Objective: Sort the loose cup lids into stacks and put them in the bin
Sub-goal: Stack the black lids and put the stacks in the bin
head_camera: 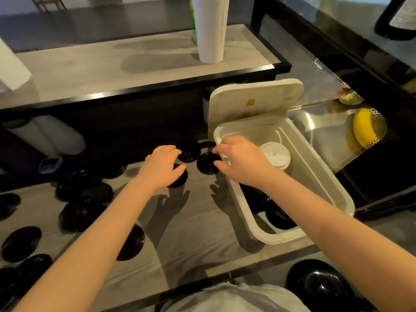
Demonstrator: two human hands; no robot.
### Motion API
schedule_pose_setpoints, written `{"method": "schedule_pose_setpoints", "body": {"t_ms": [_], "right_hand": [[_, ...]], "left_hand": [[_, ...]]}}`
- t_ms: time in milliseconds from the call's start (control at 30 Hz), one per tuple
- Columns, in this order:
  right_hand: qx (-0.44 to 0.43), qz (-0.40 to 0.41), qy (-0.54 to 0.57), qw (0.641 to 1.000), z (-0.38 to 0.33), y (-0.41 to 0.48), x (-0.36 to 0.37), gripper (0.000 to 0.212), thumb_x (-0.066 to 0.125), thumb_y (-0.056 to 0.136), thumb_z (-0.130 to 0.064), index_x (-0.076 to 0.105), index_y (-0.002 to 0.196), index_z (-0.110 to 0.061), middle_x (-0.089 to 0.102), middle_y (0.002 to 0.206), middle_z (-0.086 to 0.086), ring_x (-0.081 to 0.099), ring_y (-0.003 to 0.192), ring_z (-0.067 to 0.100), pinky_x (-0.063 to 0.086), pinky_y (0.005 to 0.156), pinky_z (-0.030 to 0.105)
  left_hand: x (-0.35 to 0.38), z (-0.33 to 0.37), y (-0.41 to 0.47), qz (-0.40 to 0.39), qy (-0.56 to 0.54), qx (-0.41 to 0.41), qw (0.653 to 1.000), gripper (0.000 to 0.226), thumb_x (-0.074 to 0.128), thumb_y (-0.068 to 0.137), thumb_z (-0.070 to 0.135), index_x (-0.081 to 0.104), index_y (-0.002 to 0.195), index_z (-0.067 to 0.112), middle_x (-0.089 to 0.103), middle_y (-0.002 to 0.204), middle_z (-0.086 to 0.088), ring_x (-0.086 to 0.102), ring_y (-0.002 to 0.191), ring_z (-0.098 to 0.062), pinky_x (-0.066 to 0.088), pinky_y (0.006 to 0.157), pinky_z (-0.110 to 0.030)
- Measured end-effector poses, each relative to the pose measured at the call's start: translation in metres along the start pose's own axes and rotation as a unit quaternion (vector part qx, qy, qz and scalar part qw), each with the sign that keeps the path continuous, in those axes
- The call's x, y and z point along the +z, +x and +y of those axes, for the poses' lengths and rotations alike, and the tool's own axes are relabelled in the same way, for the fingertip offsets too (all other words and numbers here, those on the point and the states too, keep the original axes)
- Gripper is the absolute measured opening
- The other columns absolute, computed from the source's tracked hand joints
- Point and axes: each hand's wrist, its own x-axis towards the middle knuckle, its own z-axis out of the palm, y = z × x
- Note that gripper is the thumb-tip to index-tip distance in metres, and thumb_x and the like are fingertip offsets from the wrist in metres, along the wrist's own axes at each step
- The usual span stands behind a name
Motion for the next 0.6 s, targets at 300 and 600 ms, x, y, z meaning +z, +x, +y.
{"method": "schedule_pose_setpoints", "body": {"t_ms": [300,600], "right_hand": [[0.151,-0.217,0.032,0.964,-0.036,0.061,0.106,0.050,0.053,0.093,-0.027,0.039,0.137,-0.007,0.040,0.139,0.014,0.038,0.126,0.035,0.041,0.098,0.043],[0.243,-0.195,0.056,0.949,-0.001,0.074,0.167,0.077,0.048,0.096,-0.025,-0.005,0.151,-0.016,-0.015,0.158,0.007,-0.010,0.145,0.033,0.006,0.119,0.044]], "left_hand": [[0.042,-0.065,0.022,-0.150,-0.042,-0.093,0.983,0.073,0.064,0.085,0.038,0.030,0.143,0.010,0.033,0.147,-0.013,0.034,0.133,-0.031,0.033,0.106,-0.038],[0.086,-0.062,0.044,-0.147,-0.091,-0.104,0.979,0.085,0.062,0.085,0.037,0.010,0.150,0.019,0.005,0.156,-0.010,0.005,0.143,-0.032,0.021,0.115,-0.043]]}}
